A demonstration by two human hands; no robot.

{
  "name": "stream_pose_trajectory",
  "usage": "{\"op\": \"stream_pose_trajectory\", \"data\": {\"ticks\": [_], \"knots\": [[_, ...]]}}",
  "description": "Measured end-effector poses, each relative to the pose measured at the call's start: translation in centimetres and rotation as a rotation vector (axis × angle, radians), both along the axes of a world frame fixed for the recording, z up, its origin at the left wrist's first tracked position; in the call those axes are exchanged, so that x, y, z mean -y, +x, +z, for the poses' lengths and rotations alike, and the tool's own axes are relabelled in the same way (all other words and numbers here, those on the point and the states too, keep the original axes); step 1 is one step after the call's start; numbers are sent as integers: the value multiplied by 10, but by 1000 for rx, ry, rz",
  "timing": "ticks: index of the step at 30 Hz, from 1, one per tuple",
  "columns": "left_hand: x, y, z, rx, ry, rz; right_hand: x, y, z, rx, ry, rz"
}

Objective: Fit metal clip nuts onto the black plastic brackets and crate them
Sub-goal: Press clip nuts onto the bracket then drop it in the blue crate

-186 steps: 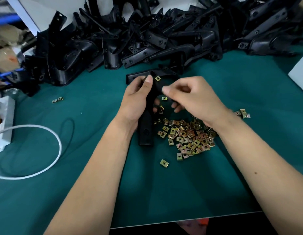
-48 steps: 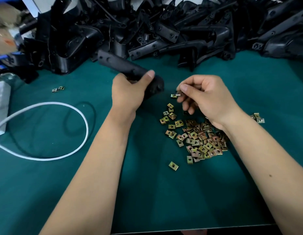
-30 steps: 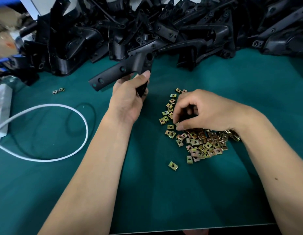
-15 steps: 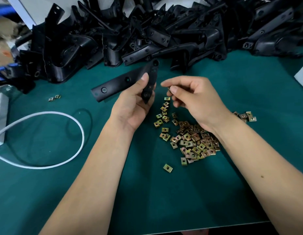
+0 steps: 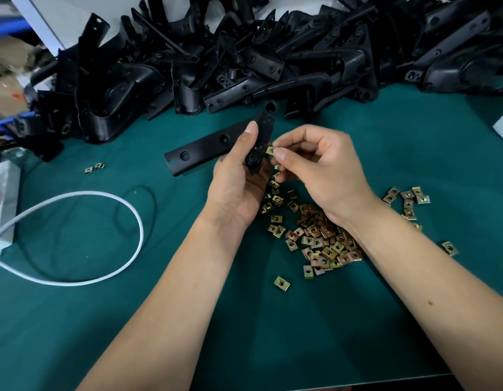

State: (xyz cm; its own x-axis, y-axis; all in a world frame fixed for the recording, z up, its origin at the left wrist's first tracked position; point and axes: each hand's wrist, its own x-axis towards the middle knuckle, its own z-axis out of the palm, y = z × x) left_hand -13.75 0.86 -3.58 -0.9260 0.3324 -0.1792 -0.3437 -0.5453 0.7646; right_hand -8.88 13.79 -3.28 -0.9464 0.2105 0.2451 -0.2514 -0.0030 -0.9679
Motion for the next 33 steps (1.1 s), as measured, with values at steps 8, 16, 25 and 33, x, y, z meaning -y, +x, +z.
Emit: {"op": "stream_pose_trajectory", "data": {"ticks": [8, 16, 25, 33], "knots": [[-1, 1, -2, -8, 2, -70, 0, 1, 4, 49, -43, 0], [1, 1, 0, 14, 39, -44, -2, 2, 8, 51, -49, 24], [2, 0, -1, 30, -24, -23, -5, 1, 5, 72, 13, 36], [-5, 10, 3, -48, -72, -18, -7, -1, 4, 119, -105, 50]]}}
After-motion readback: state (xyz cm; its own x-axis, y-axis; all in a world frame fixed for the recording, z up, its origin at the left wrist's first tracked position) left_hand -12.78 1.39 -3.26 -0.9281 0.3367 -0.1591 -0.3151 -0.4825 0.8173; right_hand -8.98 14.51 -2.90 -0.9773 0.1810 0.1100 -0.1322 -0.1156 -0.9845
